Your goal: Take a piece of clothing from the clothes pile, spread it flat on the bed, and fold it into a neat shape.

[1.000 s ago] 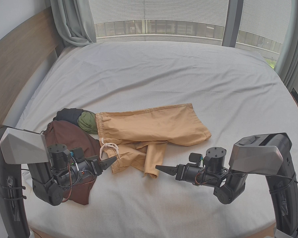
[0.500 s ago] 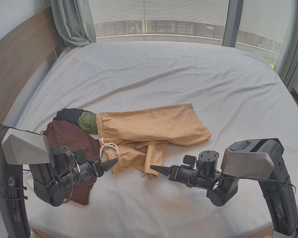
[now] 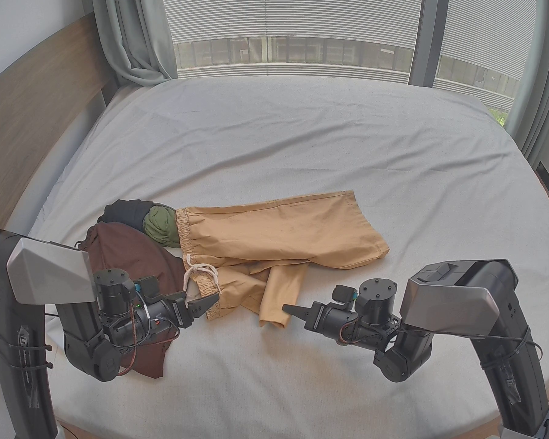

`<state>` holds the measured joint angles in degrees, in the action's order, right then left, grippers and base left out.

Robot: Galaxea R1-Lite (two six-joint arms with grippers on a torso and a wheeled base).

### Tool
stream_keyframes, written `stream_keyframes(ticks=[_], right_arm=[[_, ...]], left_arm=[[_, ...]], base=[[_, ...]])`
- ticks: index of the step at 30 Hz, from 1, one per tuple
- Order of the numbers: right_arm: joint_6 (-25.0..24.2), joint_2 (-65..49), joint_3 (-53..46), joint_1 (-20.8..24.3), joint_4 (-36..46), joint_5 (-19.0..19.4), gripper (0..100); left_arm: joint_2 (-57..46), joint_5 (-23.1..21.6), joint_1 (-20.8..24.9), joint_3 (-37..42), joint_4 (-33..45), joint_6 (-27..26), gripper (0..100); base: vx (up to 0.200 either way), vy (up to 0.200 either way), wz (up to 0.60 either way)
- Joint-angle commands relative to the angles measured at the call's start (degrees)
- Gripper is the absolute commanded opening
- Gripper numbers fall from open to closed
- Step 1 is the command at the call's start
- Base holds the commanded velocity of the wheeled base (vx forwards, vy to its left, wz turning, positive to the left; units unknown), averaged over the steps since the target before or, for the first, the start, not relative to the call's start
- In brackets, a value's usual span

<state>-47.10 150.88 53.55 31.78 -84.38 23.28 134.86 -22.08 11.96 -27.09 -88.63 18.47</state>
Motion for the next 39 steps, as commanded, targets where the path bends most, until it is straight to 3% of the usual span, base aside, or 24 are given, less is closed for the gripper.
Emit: stream_keyframes(ticks=[1, 26, 39], right_arm=[[0.0, 0.11, -0.29, 0.3, -0.26, 0.01, 0], [4.13, -13.77, -25.16, -0.4, -4.03, -1.75, 0], [11.77, -8.24, -24.99, -6.38, -4.03, -4.21, 0]], left_arm=[[0.14, 0.02, -0.01, -0.07, -0.06, -0.01, 100], [-0.66, 0.28, -0.09, -0.86, -0.14, 0.52, 100], [-0.57, 0.28, 0.08, -0.77, -0.14, 0.52, 100]], base=[[0.0, 0.0, 0.0], [0.0, 0.0, 0.0], [0.0, 0.0, 0.0]])
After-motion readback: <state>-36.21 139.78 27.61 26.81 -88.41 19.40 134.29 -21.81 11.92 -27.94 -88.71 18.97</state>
